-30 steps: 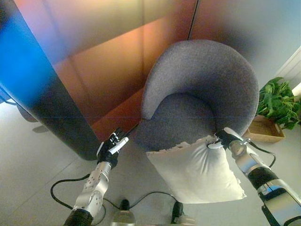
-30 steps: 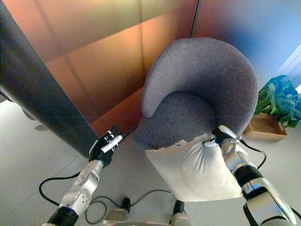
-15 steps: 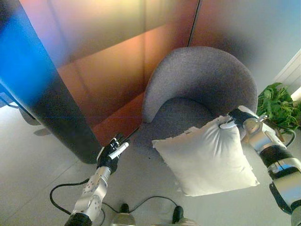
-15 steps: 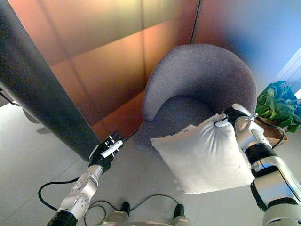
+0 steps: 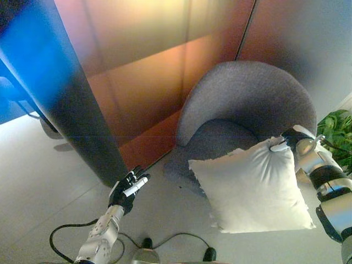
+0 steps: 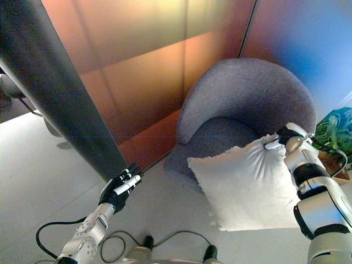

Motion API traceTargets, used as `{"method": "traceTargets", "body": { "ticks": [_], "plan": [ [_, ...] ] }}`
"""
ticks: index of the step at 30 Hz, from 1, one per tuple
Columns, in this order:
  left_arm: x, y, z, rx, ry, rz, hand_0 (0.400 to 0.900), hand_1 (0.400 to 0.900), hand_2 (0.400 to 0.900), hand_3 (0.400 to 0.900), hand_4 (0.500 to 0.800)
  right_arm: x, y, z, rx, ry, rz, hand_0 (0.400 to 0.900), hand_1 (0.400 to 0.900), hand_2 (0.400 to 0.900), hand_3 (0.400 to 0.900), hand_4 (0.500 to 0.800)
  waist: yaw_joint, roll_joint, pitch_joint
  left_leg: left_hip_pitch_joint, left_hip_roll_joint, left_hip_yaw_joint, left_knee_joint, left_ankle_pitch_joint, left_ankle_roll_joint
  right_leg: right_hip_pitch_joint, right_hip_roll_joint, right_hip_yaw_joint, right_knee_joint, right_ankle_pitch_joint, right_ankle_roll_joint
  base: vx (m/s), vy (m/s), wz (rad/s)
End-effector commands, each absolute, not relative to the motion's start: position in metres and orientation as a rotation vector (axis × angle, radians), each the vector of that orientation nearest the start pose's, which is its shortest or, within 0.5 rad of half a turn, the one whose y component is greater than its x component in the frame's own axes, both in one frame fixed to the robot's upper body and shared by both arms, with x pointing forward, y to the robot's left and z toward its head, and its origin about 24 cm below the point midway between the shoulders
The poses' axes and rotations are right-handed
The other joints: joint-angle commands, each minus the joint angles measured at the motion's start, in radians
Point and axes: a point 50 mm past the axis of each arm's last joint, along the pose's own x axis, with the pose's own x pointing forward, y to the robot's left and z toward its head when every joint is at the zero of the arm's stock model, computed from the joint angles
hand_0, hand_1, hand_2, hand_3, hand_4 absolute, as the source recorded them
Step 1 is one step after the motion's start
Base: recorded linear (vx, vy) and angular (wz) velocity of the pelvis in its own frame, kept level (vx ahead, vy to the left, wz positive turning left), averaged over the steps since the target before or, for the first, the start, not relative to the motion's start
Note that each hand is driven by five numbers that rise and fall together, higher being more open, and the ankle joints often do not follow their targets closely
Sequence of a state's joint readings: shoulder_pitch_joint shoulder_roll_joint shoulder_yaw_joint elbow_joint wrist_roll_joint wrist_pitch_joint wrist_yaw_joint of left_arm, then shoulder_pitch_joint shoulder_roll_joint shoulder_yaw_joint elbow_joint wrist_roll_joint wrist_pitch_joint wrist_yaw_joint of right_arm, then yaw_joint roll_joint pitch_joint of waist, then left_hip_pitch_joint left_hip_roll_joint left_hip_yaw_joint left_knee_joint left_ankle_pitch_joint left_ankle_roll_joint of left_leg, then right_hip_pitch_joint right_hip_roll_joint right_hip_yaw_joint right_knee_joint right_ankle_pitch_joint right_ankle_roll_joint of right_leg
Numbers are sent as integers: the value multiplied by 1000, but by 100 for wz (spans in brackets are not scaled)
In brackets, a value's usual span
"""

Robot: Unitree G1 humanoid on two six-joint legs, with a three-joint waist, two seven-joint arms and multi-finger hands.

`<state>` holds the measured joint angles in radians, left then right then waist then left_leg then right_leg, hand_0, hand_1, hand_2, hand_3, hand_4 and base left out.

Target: Pick up the pillow and put it on the sofa.

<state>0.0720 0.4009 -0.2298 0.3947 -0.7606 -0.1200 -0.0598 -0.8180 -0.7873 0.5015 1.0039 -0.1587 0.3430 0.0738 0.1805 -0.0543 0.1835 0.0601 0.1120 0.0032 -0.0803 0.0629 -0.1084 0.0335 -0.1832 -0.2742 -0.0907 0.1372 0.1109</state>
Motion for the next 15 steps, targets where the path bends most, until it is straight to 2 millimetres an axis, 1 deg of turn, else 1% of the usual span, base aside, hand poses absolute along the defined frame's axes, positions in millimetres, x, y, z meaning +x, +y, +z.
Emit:
{"method": "traceTargets", "body": {
  "ticks": [1,7,10,15],
  "plan": [
    [251,199,7,-273,135,-172,900,900,900,900,800,361,-360,269,-1193,232,-617,400,400,400,400,500,47,-37,-4,-19,37,-47,-7,-7,-4,30,-53,18,4,16,97,-89,-49,1],
    [255,195,20,-281,85,-186,900,900,900,900,800,356,-368,284,-1196,228,-685,400,400,400,400,500,51,-22,32,-53,37,-55,-6,-2,-4,3,-51,23,7,13,92,-53,-15,2],
    [259,195,26,-278,67,-191,900,900,900,900,800,354,-371,287,-1201,231,-731,400,400,400,400,500,55,-19,50,-69,40,-58,-6,2,-5,-9,-48,23,7,14,91,-64,-41,2],
    [259,195,27,-275,57,-191,900,900,900,900,800,352,-372,296,-1218,212,-811,400,400,400,400,500,57,-12,66,-86,43,-55,-6,8,-4,-22,-45,25,6,15,89,-39,-12,-2]
  ]
}}
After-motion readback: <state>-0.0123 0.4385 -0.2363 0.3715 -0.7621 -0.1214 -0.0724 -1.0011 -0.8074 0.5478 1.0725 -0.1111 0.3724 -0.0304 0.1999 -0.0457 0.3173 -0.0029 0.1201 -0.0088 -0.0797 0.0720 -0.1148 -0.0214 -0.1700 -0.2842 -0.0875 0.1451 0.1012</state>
